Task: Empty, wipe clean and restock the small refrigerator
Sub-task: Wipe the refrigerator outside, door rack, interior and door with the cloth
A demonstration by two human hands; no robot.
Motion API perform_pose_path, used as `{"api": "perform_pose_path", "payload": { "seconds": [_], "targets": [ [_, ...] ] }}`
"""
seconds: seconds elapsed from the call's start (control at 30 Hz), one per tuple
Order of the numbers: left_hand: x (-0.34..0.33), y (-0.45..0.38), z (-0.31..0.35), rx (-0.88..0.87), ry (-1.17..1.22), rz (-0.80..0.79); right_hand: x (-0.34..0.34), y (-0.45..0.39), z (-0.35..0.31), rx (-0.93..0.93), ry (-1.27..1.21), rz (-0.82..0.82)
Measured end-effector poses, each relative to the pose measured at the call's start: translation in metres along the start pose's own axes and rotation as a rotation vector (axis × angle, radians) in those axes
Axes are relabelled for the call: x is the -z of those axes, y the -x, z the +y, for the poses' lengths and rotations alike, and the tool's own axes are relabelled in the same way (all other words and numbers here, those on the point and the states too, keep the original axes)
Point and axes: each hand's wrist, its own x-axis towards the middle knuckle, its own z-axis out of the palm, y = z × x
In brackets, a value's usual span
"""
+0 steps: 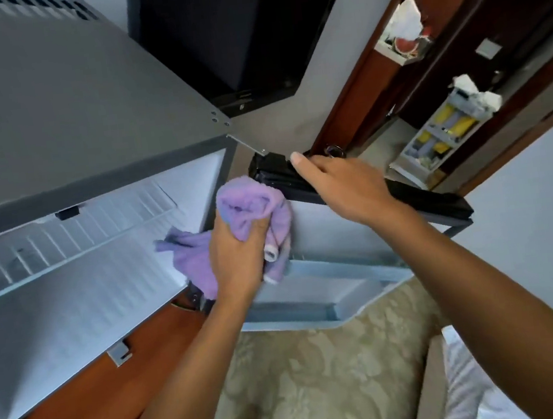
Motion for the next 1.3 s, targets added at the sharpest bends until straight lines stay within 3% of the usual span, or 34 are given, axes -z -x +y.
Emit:
{"api": "perform_pose_path", "payload": {
  "seconds": [0.1, 0.27, 0.4, 0.5, 0.63, 0.73, 0.83, 0.97, 1.07, 1.2, 1.3],
  "targets": [
    [-0.006, -0.011, -0.006, -0.025, -0.071, 0.096, -0.015, 0.001, 0.004, 0.061, 0.079, 0.048],
    [0.012, -0.03, -0.048, -0.045, -0.256, 0.001, -0.021, -0.005, 0.007, 0.095, 0.122, 0.145],
    [0.029, -0.023, -0.091, 0.35, -0.047, 0.083, -0.02, -0.004, 0.008, 0.107, 0.133, 0.147],
    [0.042, -0.024, -0.107, 0.456, -0.077, 0.07, -0.022, -0.004, 0.008, 0.113, 0.123, 0.145],
    [0.035, -0.018, -0.086, 0.327, -0.066, 0.132, -0.022, -0.002, 0.009, 0.116, 0.118, 0.152],
    [0.011, 0.003, -0.027, 0.104, -0.014, 0.079, -0.022, -0.001, 0.01, 0.134, 0.118, 0.151],
    [-0.008, 0.009, 0.011, -0.181, -0.193, 0.024, -0.023, -0.001, 0.012, 0.133, 0.091, 0.137],
    [0.003, -0.002, -0.016, -0.264, -0.33, 0.162, -0.027, 0.0, 0.014, 0.145, 0.095, 0.161],
    [0.017, 0.003, -0.085, -0.103, -0.341, 0.158, -0.029, 0.0, 0.014, 0.157, 0.109, 0.189],
    [0.024, 0.023, -0.162, 0.298, -0.189, 0.144, -0.032, -0.003, 0.014, 0.149, 0.143, 0.238],
    [0.025, 0.027, -0.199, 0.473, -0.178, 0.161, -0.032, -0.007, 0.014, 0.172, 0.127, 0.261]
  ]
}}
